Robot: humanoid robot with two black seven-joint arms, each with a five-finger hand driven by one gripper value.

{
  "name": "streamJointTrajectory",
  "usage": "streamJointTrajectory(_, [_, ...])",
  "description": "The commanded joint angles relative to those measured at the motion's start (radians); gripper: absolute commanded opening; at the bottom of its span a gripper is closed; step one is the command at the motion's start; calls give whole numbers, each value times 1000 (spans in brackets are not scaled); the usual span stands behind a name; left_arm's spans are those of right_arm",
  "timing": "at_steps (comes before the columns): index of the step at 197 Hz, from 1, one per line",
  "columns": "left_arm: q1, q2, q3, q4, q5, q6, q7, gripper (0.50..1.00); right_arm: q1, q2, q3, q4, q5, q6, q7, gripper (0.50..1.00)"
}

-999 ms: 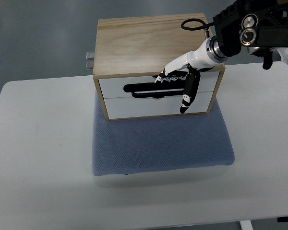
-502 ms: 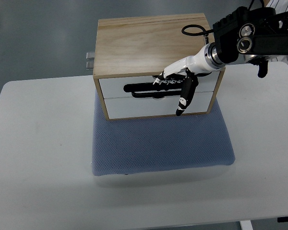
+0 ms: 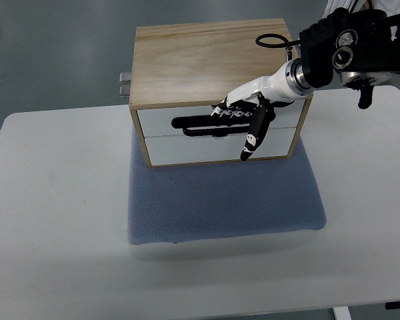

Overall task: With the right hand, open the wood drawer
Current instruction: 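Pull the upper drawer toward the robot with the right hand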

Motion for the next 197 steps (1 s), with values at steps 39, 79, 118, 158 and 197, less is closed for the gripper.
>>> streamJointTrajectory(39, [0,0,0,0,-1,0,0,1000,-7,1,-1,6,1,-5,0,940])
streamJointTrajectory(79, [0,0,0,0,-1,0,0,1000,-13,-7,-2,16,1,12,1,940])
streamJointTrajectory(118, [0,0,0,0,-1,0,0,1000,-8,-8,-2,19,1,32,1,940])
streamJointTrajectory(158, [0,0,0,0,0,0,0,1000,1,-20,-1,22,1,97,5,940])
streamJointTrajectory(197, [0,0,0,0,-1,0,0,1000,13,-30,-1,45,1,155,11,940])
